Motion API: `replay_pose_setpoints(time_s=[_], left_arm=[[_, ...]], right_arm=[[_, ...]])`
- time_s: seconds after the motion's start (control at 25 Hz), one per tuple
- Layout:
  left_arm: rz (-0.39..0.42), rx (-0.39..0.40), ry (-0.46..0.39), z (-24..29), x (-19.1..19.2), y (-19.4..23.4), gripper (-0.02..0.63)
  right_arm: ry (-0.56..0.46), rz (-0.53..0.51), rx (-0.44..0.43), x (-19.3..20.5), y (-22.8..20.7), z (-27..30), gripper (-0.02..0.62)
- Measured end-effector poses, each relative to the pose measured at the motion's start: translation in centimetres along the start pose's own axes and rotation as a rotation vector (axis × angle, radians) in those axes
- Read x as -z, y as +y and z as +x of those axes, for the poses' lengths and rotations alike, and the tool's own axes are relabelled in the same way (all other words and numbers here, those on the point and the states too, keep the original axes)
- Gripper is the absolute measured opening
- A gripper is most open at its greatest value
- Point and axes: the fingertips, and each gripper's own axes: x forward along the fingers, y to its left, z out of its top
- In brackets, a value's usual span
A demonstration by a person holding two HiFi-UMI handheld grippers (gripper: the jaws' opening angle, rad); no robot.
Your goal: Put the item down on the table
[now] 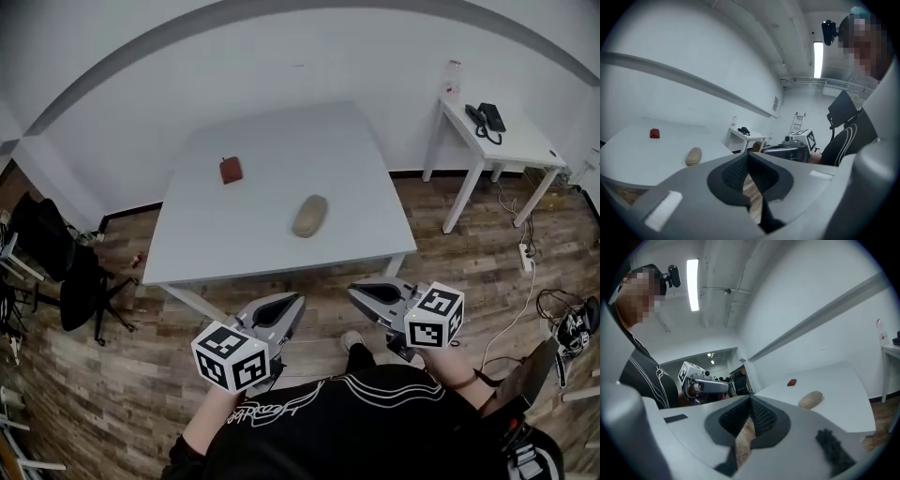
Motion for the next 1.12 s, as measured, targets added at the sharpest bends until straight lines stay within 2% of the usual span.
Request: replay_pose_setpoints(time_s=[0.16,0.28,0.4,0.84,1.12], left_arm=[[0.068,-0.001,-0.019,-1.6,0.1,-1.7,0.006],[0.087,0.007,-0.011,-2.2,1.0,-2.5,0.006],[0.082,0.014,-0.009,-2.6,1.7,-2.9,0.006],[0.046,0.056,0.012,-1.6,3.1,-2.7,0.005],[0.061,0.083,0.0,-1.2,2.2,-3.3,0.005]], right_arm=[[-0.005,-0.01,-0.006,0.6,2.8,-0.7,0.008],[0.005,-0.011,-0.003,1.6,4.2,-1.0,0.008],[0.011,-0.001,0.004,2.6,5.2,-1.4,0.008],[0.021,0.039,0.058,3.9,4.6,-2.3,0.008],[0.04,0.003,0.055,3.3,5.0,-2.6,0.008]])
